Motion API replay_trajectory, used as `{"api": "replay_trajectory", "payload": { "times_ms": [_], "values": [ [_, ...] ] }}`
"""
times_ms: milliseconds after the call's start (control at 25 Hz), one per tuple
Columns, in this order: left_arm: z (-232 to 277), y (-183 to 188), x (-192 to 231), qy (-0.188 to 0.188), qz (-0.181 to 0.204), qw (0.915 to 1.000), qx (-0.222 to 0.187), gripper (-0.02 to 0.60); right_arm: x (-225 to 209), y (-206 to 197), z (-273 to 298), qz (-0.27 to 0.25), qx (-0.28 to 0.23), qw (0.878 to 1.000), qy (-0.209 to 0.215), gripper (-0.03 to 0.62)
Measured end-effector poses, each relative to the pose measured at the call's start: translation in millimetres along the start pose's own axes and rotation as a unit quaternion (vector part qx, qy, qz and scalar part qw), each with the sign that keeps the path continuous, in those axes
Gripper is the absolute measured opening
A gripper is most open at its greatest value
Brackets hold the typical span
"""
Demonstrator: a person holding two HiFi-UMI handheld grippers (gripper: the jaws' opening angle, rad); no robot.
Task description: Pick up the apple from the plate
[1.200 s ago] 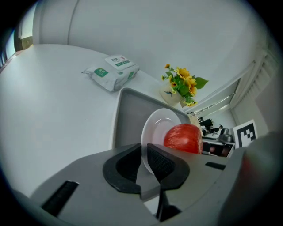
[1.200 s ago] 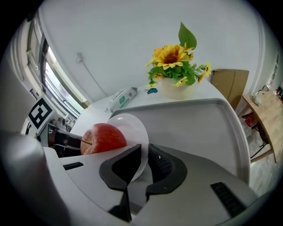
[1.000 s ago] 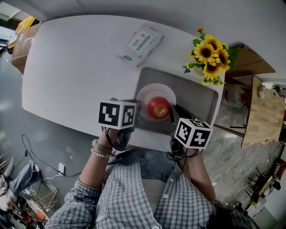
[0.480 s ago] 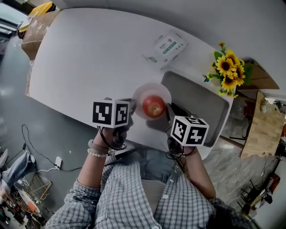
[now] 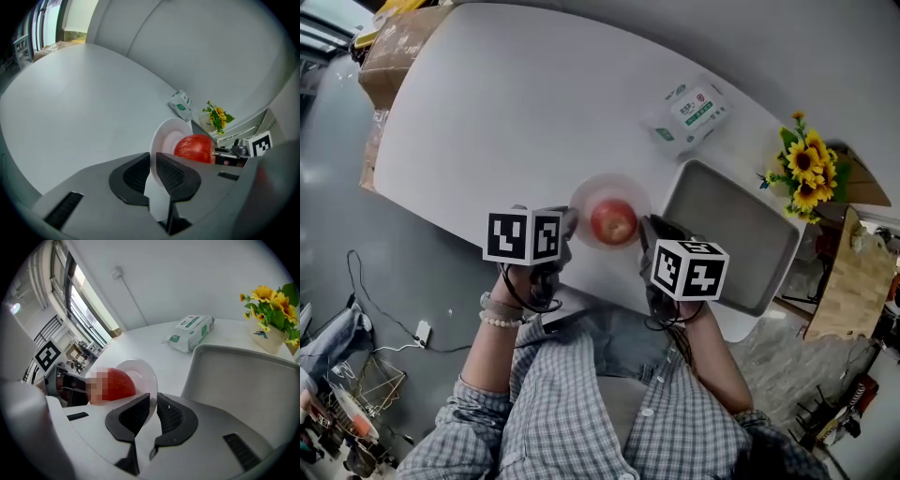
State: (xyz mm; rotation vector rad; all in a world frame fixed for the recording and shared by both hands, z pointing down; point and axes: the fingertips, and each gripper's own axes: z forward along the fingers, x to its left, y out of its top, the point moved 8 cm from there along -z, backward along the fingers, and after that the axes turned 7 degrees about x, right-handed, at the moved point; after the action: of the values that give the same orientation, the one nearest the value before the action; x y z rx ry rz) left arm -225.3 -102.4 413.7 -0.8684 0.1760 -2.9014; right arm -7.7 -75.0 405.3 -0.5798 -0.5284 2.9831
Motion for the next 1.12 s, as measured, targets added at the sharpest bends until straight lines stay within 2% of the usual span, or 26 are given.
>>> {"api": "replay_trajectory", "payload": {
  "times_ms": [240, 480, 680, 920, 1120],
  "values": [
    [-0.9, 0.4, 34.5, 0.002, -0.008, 0.9999, 0.014, 0.048, 20.8, 1.7, 26.4, -0.014, 0.027, 1.0, 0.001, 0.057],
    [4.8, 5.1, 55.4, 0.004, 0.007, 0.9994, 0.032, 0.048, 32.7, -4.7, 45.6, -0.036, 0.058, 0.998, -0.018, 0.057],
    [10.6, 5.3, 60.2, -0.002, 0.012, 0.9992, 0.038, 0.048, 37.3, -5.1, 51.4, -0.069, 0.068, 0.994, -0.049, 0.058],
    [14.3, 5.5, 62.3, -0.004, 0.018, 0.9991, 0.039, 0.048, 40.9, -6.7, 55.1, -0.094, 0.086, 0.99, -0.062, 0.058],
    [14.5, 4.7, 59.8, 0.002, 0.034, 0.9988, 0.035, 0.048, 41.3, -6.9, 54.4, -0.094, 0.075, 0.991, -0.059, 0.058]
  ]
}}
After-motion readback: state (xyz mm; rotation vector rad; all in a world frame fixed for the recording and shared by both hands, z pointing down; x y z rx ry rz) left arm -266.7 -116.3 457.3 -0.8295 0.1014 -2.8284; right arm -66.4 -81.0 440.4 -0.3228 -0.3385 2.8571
